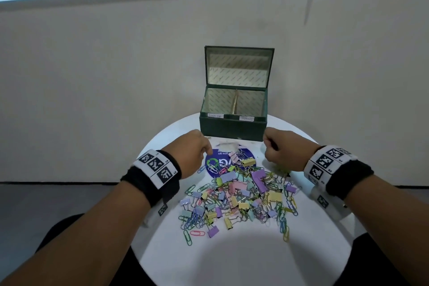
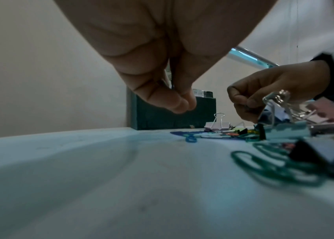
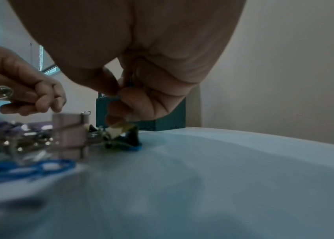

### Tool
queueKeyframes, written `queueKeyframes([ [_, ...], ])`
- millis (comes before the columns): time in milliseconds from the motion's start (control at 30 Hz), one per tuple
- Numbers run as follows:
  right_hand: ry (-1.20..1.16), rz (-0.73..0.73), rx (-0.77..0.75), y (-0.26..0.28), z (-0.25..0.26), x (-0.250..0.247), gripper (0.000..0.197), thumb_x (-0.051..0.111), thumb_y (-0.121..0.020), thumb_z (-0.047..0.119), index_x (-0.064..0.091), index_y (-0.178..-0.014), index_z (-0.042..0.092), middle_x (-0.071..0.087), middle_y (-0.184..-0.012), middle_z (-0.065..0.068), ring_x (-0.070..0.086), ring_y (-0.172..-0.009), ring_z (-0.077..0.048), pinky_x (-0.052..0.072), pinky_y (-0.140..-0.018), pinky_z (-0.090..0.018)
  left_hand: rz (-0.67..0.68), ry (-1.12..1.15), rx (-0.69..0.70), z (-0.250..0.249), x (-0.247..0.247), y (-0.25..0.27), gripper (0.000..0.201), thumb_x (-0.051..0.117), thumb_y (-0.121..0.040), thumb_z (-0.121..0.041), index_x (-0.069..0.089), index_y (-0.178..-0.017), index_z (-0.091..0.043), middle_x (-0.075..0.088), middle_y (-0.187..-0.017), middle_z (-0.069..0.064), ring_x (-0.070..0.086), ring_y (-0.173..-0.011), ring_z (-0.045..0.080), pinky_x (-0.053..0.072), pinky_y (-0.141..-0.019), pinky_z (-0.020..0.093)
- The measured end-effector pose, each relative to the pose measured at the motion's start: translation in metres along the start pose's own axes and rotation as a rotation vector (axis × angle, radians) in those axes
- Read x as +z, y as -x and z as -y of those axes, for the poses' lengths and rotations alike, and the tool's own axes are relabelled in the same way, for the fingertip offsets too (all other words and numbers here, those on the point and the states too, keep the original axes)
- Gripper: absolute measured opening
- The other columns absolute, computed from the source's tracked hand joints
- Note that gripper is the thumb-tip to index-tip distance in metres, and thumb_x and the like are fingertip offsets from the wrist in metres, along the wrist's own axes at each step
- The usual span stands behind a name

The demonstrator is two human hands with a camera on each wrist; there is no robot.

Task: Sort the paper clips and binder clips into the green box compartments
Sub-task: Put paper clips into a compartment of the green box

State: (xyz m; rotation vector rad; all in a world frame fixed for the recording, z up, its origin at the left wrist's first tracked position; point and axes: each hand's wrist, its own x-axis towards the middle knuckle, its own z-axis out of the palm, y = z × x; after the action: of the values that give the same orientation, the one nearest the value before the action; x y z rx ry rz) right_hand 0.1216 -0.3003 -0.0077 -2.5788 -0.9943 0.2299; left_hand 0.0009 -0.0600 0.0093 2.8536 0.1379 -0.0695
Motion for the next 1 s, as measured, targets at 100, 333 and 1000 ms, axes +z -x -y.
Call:
queueKeyframes([
  [100, -0.004, 0.063, 0.023, 0.0, 0.001, 0.0, 0.017, 0.041, -0.095, 0.011, 0.051, -0.097, 0.024, 0.059, -0.071, 0.002, 0.05, -0.059, -0.015, 0.04, -0.057, -0.026, 0.077, -0.052, -0.01, 0.003, -0.001, 0.004, 0.039, 0.043, -0.093, 0.002, 0.065, -0.114, -0.022, 0.057, -0.108, -0.001, 0.056, -0.094, 0.016, 0.044, -0.086, 0.025],
  [333, 0.133, 0.219, -0.029, 0.001, 0.014, 0.001, 0.016, 0.064, -0.091, 0.046, 0.066, -0.095, 0.031, 0.06, -0.083, 0.013, 0.056, -0.079, -0.007, 0.045, -0.072, -0.028, 0.163, -0.167, 0.055, 0.0, 0.0, 0.011, 0.029, 0.057, -0.094, -0.045, 0.058, -0.123, -0.048, 0.046, -0.105, -0.007, 0.055, -0.094, 0.014, 0.049, -0.087, 0.033],
  [1000, -0.024, -0.228, 0.007, -0.065, 0.02, -0.066, 0.01, 0.055, -0.097, 0.022, 0.058, -0.089, 0.018, 0.062, -0.083, 0.001, 0.056, -0.073, -0.015, 0.041, -0.062, -0.021, 0.042, -0.131, 0.161, 0.004, 0.005, 0.0, 0.01, 0.049, -0.097, -0.036, 0.057, -0.095, -0.03, 0.048, -0.101, -0.007, 0.055, -0.086, 0.014, 0.05, -0.08, 0.032],
])
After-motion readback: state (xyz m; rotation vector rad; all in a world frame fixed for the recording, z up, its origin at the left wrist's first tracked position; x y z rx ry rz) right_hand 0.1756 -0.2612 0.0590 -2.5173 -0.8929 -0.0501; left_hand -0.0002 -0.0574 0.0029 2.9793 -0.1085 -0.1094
